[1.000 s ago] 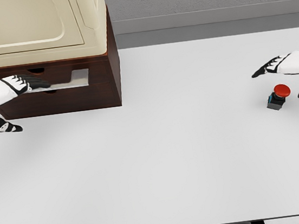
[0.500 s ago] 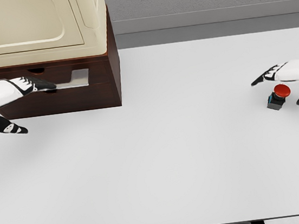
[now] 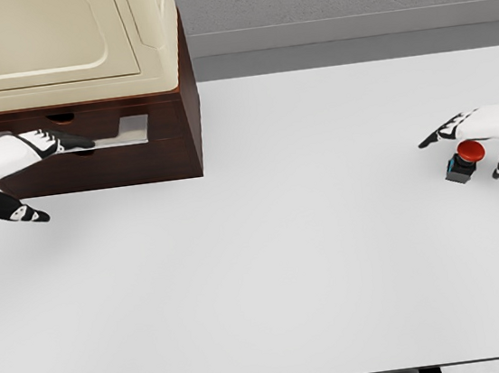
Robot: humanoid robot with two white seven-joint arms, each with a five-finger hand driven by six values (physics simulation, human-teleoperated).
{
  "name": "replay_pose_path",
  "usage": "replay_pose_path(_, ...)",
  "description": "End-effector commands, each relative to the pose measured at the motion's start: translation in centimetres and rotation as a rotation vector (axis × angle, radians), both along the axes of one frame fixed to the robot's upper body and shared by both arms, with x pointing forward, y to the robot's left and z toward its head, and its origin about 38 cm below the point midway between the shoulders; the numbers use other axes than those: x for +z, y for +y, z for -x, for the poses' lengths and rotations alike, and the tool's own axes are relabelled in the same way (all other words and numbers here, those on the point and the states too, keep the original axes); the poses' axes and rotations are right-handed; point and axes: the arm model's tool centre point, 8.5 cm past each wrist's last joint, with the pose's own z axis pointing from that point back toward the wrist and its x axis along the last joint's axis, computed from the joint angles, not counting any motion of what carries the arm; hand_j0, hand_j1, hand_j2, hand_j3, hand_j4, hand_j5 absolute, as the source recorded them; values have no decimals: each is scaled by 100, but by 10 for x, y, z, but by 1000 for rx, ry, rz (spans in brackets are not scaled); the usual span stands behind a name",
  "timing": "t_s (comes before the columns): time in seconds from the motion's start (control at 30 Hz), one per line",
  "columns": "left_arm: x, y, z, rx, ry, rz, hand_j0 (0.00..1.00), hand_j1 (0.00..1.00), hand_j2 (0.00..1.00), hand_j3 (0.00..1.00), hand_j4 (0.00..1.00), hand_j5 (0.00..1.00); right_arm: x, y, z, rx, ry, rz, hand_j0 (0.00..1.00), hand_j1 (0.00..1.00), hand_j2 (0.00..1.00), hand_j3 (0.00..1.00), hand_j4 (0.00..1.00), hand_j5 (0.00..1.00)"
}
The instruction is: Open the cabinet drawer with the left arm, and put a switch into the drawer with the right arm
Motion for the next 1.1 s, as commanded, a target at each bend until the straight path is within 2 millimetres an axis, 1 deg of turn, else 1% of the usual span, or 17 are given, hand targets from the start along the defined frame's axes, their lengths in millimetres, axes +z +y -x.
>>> replay_pose_path(0.0,-3,2,-2,13,7,9,100,100,100,100,100,100,-1,0,0,-2,4,-1,87,87,87,87,87,87)
replay_pose_path(0.07,-4,3,-3,19,8,11,100,100,100,100,100,100,-1,0,0,-4,5,-1,85,85,85,85,85,85)
replay_pose_path(0.1,-4,5,-3,24,10,9,100,100,100,100,100,100,-1,-1,0,-3,7,1,81,81,81,81,81,81)
replay_pose_path(0.17,-5,6,-4,27,12,8,100,100,100,100,100,100,-2,-1,1,-2,16,7,76,76,76,76,76,76)
replay_pose_path(0.27,-5,10,-4,40,14,10,100,100,100,100,100,100,-3,-2,1,-4,18,9,70,70,70,70,70,70)
replay_pose_path(0.3,-5,11,-5,42,14,13,100,100,100,100,100,100,-3,-3,1,-9,18,10,69,69,69,69,69,69)
replay_pose_path(0.33,-6,13,-6,52,17,15,100,100,100,100,100,100,-3,-4,1,-12,19,10,64,64,64,64,64,64)
replay_pose_path(0.4,-7,16,-6,60,19,15,100,100,100,100,100,100,-3,-4,1,-12,19,10,61,61,61,61,61,61)
replay_pose_path(0.47,-6,16,-7,60,18,17,100,100,100,100,100,100,-1,-5,0,-14,15,11,55,55,55,55,55,55)
replay_pose_path(0.53,-8,15,-8,62,20,22,100,100,100,100,100,100,-2,-8,-1,-23,17,12,51,51,51,51,51,51)
replay_pose_path(0.67,-12,12,-10,61,23,33,100,100,100,100,100,100,-3,-5,-1,-19,17,11,50,50,50,50,50,50)
replay_pose_path(0.7,-12,11,-11,59,23,36,100,100,100,100,100,100,-2,-5,-2,-19,16,11,48,48,48,48,48,48)
replay_pose_path(0.9,-16,9,-13,62,27,45,100,100,100,100,100,100,-2,-1,-3,-8,13,6,48,48,48,48,48,48)
replay_pose_path(1.07,-17,9,-12,63,30,46,100,100,100,100,100,100,19,14,-10,35,-36,-6,47,47,47,47,47,47)
